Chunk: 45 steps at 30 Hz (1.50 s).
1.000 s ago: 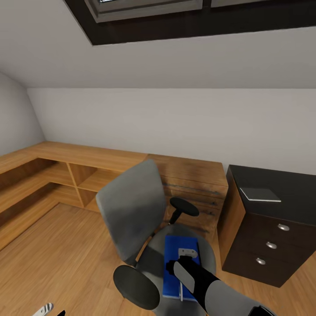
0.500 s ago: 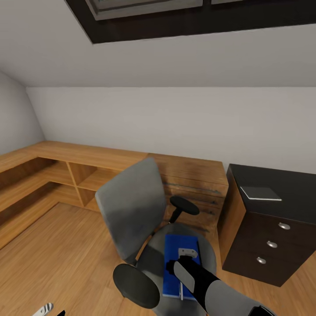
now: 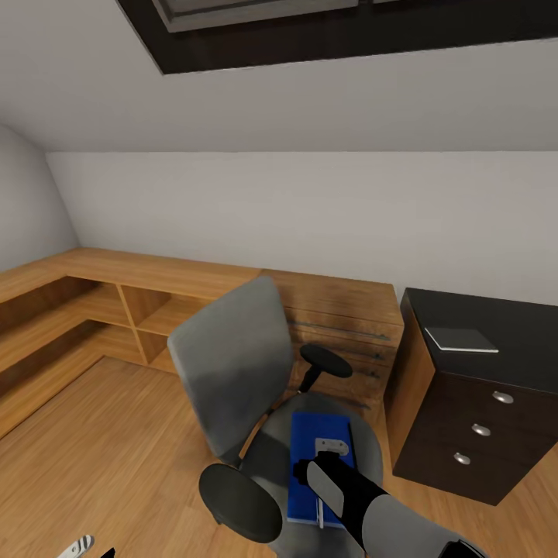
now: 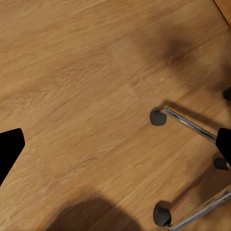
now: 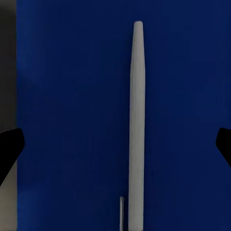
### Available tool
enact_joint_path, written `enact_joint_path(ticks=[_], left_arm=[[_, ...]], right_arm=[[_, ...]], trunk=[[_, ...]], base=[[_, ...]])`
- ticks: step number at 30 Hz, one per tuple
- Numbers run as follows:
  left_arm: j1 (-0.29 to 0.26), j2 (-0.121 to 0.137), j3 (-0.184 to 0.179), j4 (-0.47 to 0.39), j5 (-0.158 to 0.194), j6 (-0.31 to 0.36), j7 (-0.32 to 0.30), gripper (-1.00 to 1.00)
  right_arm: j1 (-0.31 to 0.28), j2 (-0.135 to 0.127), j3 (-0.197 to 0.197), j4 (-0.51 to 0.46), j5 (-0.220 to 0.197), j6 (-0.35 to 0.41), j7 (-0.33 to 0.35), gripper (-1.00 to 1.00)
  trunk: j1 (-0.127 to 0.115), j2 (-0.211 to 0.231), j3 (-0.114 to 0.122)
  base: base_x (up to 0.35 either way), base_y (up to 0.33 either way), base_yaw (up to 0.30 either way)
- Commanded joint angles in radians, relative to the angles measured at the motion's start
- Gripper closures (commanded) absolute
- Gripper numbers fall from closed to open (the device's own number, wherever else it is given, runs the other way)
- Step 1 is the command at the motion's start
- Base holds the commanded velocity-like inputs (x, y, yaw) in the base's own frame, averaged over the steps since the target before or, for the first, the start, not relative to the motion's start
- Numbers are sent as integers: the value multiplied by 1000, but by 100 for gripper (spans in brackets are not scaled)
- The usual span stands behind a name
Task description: In the bedroom, organize the workspace by keeping the computer under the desk, ensuring the monitor is on the desk, placing the keyboard on the desk next to the monitor, placing the mouse on the desk next to the keyboard, moving the folder from the swivel chair onto the desk next to the mouse, stacking the notebook on top of the folder with the pen on top of the notebook, and positioning the swivel chair next to the desk.
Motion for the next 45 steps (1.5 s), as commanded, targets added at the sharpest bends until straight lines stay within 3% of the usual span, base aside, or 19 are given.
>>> enact_joint_path(ticks=[1,9,15,34,41,45], left_arm=[[0,0,1,-2,9,6,1,-100],[0,0,2,-2,10,6,1,-100],[0,0,2,-2,10,6,0,-100],[0,0,2,-2,10,6,0,-100],[0,0,3,-2,10,6,1,-100],[0,0,3,-2,10,6,1,-100]], right_arm=[[-1,-1,8,-2,-6,4,-7,-100],[-1,-1,8,-2,-6,4,-8,-100],[-1,-1,7,-2,-6,4,-8,-100],[-1,-1,8,-2,-6,4,-8,-100],[-1,-1,7,-2,-6,4,-9,-100],[-1,-1,7,-2,-6,4,-9,-100]], trunk=[[0,-1,-1],[0,-1,-1],[23,-43,-20],[23,-43,-20],[50,-92,-42],[50,-92,-42]], base=[[0,0,0],[0,0,0],[0,0,0],[0,0,0],[0,0,0],[0,0,0]])
